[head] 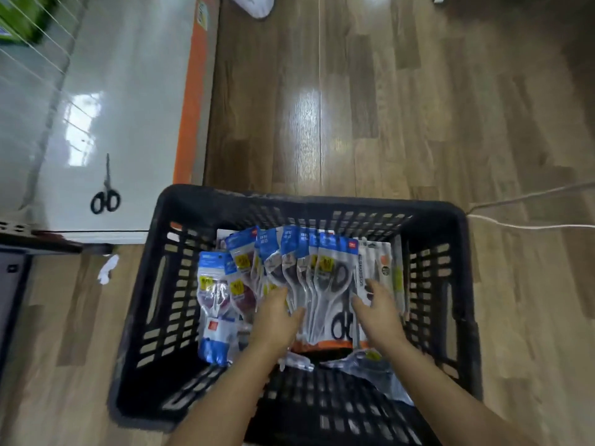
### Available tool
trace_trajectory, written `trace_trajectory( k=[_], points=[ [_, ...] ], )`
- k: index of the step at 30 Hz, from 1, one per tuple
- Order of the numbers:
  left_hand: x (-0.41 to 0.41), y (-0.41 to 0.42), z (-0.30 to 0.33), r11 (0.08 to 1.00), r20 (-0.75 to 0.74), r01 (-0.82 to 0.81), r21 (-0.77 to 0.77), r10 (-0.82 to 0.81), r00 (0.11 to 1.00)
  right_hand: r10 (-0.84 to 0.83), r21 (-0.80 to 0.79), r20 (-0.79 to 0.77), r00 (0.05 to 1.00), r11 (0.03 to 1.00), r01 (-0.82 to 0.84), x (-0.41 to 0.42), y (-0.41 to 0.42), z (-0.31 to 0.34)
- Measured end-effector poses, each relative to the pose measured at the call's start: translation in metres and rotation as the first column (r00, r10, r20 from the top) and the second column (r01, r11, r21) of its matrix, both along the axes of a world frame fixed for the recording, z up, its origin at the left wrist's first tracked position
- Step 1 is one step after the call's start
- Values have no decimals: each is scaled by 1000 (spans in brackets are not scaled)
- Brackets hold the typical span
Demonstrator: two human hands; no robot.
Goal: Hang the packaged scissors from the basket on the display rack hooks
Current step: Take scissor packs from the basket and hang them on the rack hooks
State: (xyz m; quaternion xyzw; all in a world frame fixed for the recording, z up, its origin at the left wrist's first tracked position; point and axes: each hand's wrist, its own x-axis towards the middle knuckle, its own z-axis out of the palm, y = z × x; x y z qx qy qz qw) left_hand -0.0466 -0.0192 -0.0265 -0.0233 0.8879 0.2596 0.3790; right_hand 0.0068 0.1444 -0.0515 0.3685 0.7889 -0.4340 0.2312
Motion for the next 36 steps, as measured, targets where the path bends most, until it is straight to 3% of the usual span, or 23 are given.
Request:
trace_trajectory(
  k=[5, 10, 18, 21, 24, 28, 31, 36],
  points=[
    [-19, 29, -66, 995, -40, -30, 99, 35, 999, -49, 38, -68, 996, 998, 52, -25, -1, -62],
    [-39, 47, -98, 971, -118, -149, 187, 173, 978, -26, 119, -140, 990, 992, 43, -41, -3, -96],
    [-40, 60, -105, 888, 116, -399, 229, 382, 917, -87, 127, -38, 996, 988, 91, -54, 4, -102],
    [-40, 54, -95, 844, 211, -468, 260, 423, 881, -115, 69, -57, 992, 990, 119, -52, 8, -98],
    [-37, 47, -88, 795, 327, -555, 244, 471, 819, -235, -108, -155, 959, 969, 220, -41, 8, -96],
    [-36, 42, -88, 771, 381, -597, 221, 496, 781, -401, -309, -170, 900, 889, 338, -26, 8, -93],
    [-33, 40, -83, 759, 353, -605, 239, 513, 782, -518, -419, -129, 845, 801, 427, -18, 11, -83],
    [-24, 36, -59, 795, 253, -536, 283, 477, 842, -557, -389, -72, 827, 779, 491, 2, 15, -65]
  ],
)
